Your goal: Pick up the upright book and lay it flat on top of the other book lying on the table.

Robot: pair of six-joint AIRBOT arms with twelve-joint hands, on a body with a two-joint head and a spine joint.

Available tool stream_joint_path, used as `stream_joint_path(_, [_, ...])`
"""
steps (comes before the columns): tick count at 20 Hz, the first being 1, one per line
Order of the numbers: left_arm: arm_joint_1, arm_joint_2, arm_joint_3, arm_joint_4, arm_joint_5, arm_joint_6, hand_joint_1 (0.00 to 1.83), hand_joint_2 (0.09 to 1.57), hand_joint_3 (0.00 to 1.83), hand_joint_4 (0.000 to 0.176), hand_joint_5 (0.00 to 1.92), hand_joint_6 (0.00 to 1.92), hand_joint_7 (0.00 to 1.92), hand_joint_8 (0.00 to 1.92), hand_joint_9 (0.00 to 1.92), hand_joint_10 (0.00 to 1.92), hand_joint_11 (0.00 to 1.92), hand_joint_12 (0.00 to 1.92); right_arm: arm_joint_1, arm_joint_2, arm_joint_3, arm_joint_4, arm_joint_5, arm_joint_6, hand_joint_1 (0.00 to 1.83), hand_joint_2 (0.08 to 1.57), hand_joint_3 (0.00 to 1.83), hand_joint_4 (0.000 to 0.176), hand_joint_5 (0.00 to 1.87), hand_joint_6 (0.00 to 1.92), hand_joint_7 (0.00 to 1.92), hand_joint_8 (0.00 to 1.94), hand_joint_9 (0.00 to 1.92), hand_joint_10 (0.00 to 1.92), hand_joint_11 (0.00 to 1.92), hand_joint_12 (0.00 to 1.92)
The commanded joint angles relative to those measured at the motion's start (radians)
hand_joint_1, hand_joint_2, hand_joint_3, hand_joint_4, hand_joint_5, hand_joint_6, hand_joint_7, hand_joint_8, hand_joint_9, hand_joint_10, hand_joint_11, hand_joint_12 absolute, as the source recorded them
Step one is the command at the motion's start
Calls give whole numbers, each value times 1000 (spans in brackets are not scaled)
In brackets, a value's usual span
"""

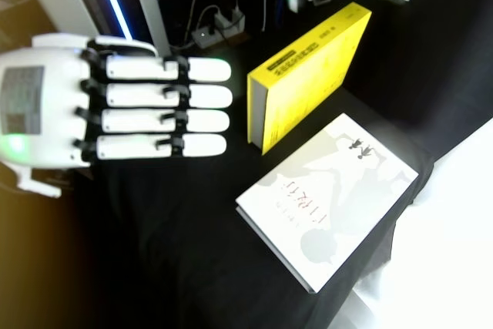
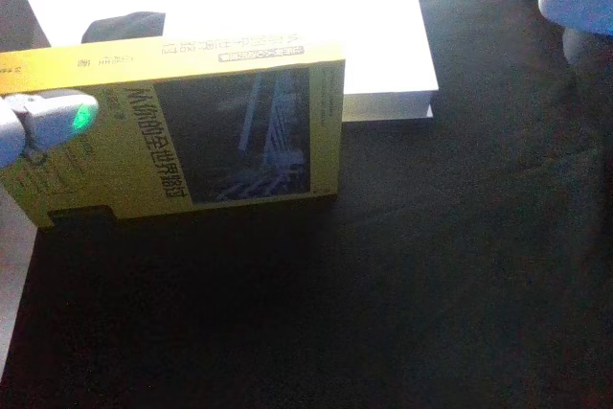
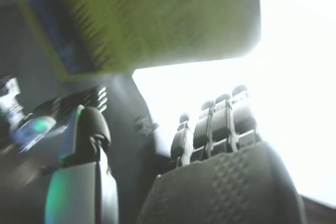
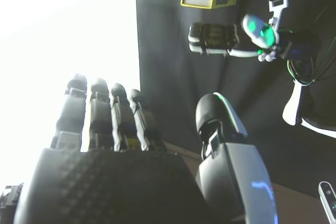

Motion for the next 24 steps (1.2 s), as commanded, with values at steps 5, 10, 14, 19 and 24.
stream_joint_path(5, [-4,-33,23,10,-61,-3,1030,1121,1,0,679,43,903,105,817,312,281,1423,12,-8,2,58,100,17,325,1330,1,0,0,0,0,0,0,0,0,0])
stream_joint_path(10, [27,10,-66,136,-236,-3,1358,1138,0,0,812,993,982,1076,962,1319,841,1585,13,-33,2,73,194,26,564,1219,0,0,0,0,0,0,0,0,0,0])
stream_joint_path(14, [10,19,-94,224,-339,-3,1283,1143,0,0,800,1083,1037,1057,1071,1021,957,1372,26,-35,-7,70,305,46,508,1101,0,0,0,0,0,0,0,0,0,0])
stream_joint_path(19, [-103,-43,-70,305,-329,-3,1270,1113,2,0,860,1003,1116,961,1261,682,1021,1215,70,-123,15,-42,290,102,545,1009,0,0,0,0,0,0,0,0,0,0])
stream_joint_path(24, [-126,-62,-81,379,-409,-3,1273,1104,1,0,888,934,1128,961,1314,670,1091,1235,73,-215,88,-72,209,125,828,984,25,0,107,43,164,43,150,90,0,1421])
